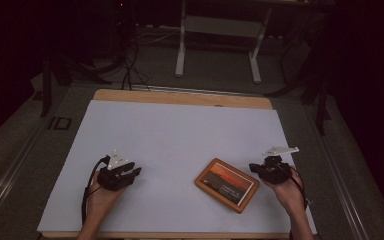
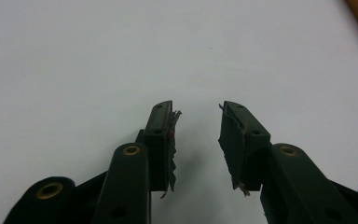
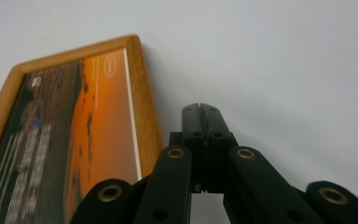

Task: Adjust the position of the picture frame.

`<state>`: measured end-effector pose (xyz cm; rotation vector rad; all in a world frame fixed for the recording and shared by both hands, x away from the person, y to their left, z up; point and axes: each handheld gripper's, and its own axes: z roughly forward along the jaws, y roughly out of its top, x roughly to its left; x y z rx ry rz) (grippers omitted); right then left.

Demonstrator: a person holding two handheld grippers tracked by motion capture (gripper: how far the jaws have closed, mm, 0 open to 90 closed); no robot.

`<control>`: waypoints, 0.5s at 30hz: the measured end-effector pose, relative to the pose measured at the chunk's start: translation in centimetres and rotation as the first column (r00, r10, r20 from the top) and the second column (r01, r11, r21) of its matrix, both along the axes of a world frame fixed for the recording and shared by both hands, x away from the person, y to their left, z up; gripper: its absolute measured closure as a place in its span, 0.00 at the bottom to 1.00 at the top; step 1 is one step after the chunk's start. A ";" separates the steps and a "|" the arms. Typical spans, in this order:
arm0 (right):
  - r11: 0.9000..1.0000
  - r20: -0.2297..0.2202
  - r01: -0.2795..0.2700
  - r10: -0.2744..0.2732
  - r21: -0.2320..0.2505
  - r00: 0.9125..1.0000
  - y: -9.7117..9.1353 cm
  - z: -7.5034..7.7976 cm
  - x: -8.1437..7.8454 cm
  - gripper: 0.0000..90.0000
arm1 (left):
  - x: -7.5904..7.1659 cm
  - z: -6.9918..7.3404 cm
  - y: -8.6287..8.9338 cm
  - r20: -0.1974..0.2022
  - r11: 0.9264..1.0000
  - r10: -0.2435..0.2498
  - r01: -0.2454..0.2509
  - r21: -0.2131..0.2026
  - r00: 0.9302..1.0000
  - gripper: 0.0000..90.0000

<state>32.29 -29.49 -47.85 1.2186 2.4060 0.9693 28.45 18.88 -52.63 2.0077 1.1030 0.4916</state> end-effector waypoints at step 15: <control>0.999 -0.006 0.048 -0.048 0.026 0.999 -2.7 -1.2 -4.5 1.00 | -0.1 0.3 -2.8 -0.010 0.991 -0.131 0.131 -0.029 0.991 0.99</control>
